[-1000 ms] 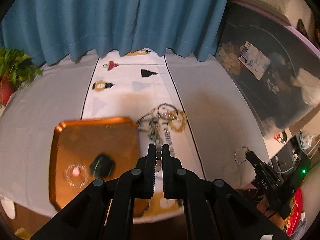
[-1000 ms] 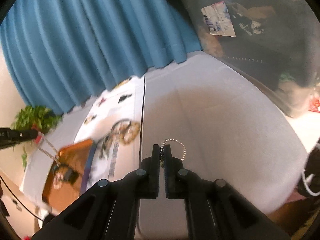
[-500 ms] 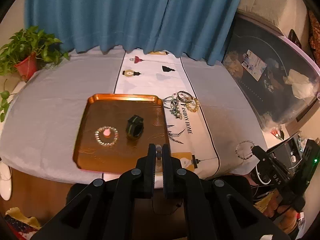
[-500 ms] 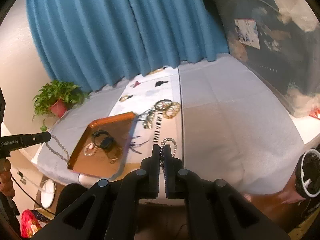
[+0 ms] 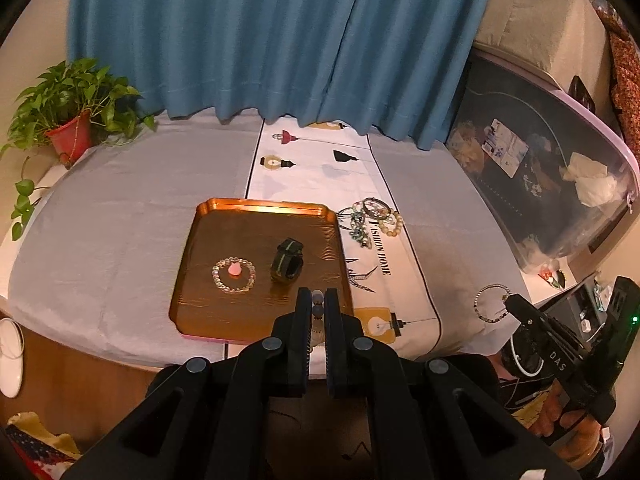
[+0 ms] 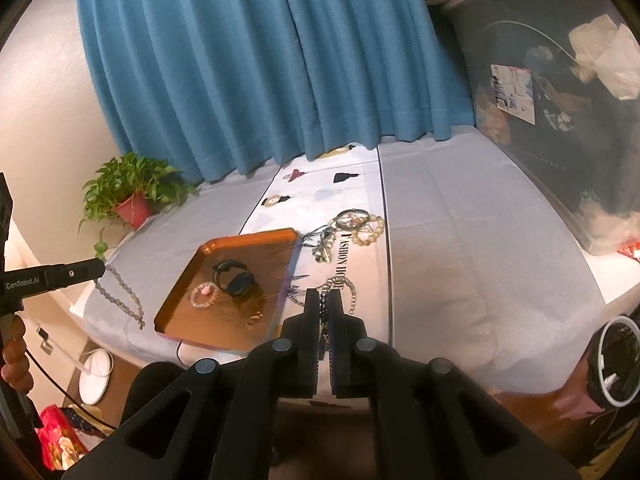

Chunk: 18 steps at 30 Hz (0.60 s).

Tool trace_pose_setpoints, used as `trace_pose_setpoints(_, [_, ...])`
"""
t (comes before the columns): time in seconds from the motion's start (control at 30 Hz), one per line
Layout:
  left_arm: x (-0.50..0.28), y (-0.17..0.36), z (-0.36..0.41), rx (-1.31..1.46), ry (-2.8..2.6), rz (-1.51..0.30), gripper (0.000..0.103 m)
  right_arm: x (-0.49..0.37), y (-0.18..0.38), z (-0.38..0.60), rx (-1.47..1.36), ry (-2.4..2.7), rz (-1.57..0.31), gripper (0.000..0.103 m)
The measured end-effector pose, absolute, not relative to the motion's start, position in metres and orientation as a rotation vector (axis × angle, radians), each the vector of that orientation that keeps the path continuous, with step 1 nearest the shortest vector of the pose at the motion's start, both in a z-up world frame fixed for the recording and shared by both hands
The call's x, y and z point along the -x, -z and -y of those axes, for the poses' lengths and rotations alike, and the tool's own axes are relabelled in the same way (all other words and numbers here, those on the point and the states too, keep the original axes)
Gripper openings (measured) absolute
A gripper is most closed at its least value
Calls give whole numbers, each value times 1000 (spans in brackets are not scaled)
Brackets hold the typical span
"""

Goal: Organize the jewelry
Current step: 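Carry the silver chain bracelet over the tray and open the right gripper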

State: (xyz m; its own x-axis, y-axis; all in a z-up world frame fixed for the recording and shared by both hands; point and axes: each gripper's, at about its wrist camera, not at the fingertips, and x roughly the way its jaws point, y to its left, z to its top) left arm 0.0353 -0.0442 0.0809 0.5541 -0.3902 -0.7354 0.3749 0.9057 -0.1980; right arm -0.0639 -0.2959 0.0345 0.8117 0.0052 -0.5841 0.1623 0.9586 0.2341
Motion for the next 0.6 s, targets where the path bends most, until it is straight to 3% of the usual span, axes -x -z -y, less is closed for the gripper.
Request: trace_pose_setpoints(0.6, [-78, -53, 7, 62, 382, -923, 4, 17, -21, 267, -258, 9, -681, 4])
